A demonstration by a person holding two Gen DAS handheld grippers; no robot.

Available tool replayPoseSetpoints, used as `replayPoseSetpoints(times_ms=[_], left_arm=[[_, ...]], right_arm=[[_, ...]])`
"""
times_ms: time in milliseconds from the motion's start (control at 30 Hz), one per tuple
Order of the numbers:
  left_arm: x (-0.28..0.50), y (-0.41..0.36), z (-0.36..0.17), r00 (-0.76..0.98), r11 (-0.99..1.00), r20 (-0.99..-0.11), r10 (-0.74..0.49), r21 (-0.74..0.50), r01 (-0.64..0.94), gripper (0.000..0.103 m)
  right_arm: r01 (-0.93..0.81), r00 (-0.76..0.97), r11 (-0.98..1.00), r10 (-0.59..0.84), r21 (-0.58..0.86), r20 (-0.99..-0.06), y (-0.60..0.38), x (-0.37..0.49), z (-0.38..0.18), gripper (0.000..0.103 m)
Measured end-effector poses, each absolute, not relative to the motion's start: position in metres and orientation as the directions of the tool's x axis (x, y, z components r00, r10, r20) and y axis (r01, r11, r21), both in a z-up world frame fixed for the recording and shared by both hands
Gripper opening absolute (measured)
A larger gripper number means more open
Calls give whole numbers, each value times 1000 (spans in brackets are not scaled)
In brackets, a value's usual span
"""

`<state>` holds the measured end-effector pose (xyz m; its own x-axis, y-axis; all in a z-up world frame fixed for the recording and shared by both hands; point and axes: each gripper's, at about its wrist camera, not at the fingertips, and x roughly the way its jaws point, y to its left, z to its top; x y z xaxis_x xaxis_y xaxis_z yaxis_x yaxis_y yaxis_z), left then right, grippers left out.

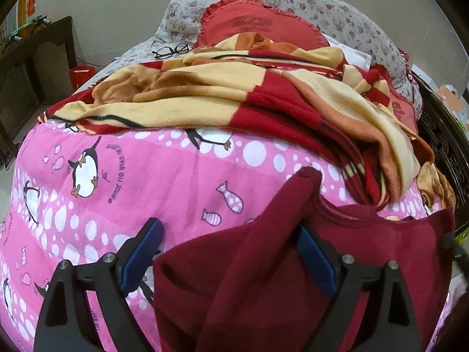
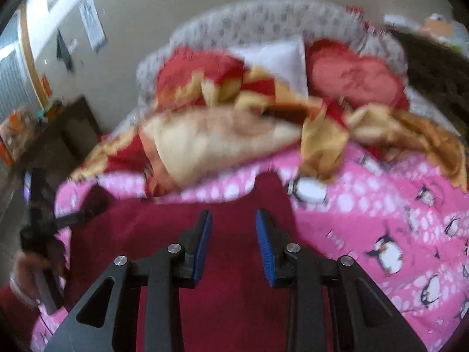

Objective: Fold small clothes

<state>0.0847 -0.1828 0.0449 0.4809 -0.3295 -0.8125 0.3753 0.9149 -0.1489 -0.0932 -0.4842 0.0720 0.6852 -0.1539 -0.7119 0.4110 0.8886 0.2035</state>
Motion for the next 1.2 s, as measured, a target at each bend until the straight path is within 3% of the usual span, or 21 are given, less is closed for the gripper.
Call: replayPoseSetpoints(times_ms=[67,233,600,833,1000,1200], left_arm=[[87,-184,44,476,913,-816,-327,-143,382,97],[82,-171,49,459,915,-823,-334,-166,369,97],[19,-100,55,483,916,-815,-321,-136,379,97],[-16,-77,45,450,916,-833,-322,-154,369,97],[-33,-74,24,416,922,-859,-298,-146,359,97],[-38,-63,18,414,928,-854,-316,-187,323,97]], right_arm=[[467,635,864,-179,188,-751,-495,-86,54,46],[483,648,815,-88,319,-756,-520,-88,41,46],[423,664,881,-143,210,-734,-474,-146,74,46],[497,636,821,-125,280,-761,-487,-177,49,46],[478,600,851,-136,217,-788,-482,-170,35,46],[476,612,841,-108,256,-783,-467,-166,63,46]])
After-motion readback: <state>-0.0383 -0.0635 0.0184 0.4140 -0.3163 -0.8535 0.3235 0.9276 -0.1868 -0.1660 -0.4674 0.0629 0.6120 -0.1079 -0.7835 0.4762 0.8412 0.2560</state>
